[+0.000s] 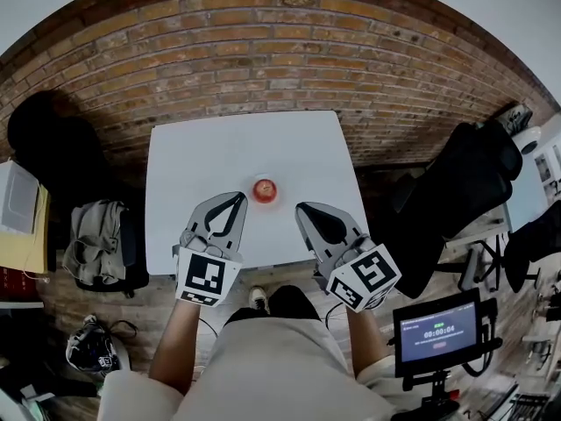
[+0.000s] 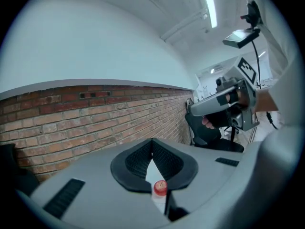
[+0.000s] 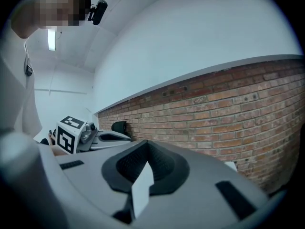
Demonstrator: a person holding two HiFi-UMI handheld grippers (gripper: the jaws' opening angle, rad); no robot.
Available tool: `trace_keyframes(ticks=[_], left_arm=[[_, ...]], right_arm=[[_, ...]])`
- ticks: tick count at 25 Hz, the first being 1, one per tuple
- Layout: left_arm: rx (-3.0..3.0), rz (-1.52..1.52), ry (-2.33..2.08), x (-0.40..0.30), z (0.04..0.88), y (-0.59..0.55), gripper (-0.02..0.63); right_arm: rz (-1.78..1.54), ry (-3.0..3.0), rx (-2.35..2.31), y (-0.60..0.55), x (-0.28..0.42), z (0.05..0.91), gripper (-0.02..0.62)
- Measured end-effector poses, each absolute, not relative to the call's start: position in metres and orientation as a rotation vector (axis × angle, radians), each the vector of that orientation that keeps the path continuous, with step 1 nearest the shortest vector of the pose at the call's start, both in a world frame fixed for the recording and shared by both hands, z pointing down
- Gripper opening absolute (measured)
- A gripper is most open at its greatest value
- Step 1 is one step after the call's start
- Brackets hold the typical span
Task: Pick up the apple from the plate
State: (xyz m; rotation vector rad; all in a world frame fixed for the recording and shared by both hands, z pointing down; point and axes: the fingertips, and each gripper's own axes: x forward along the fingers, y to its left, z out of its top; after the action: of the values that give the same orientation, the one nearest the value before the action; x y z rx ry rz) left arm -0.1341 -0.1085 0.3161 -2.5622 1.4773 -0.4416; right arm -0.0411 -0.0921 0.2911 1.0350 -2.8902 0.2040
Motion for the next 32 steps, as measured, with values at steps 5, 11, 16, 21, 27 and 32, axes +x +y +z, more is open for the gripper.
trace_keyframes(ticks=[5, 11, 16, 21, 27, 32], left_arm=[[-2.586, -0.568, 1.462, -0.139, 0.333, -0.116, 0.005], [-2.605, -0.630, 1.472, -0.145, 0.352, -0.131, 0.005], [-2.629, -0.656, 1.469, -0.139, 0.370, -0.150, 0.006], [-2.626, -0.658, 1.458, -0.126, 0.382, -0.170, 0.060], [-2.666, -0.678, 1.423, -0.109, 0.398, -0.189, 0.092], [-2.698, -0.702, 1.338, -0.093, 0.410, -0.197, 0.172]], right_arm=[[0.210, -2.861, 1.062, -0.103, -0.040, 0.299, 0.000], [0.256, -2.821, 1.094, -0.120, -0.041, 0.318, 0.000], [0.305, -2.805, 1.061, -0.133, -0.036, 0.335, 0.000], [0.375, -2.778, 1.070, -0.155, -0.024, 0.359, 0.000], [0.454, -2.740, 1.042, -0.175, -0.013, 0.387, 0.000], [0.503, -2.717, 1.033, -0.183, -0.009, 0.401, 0.000]])
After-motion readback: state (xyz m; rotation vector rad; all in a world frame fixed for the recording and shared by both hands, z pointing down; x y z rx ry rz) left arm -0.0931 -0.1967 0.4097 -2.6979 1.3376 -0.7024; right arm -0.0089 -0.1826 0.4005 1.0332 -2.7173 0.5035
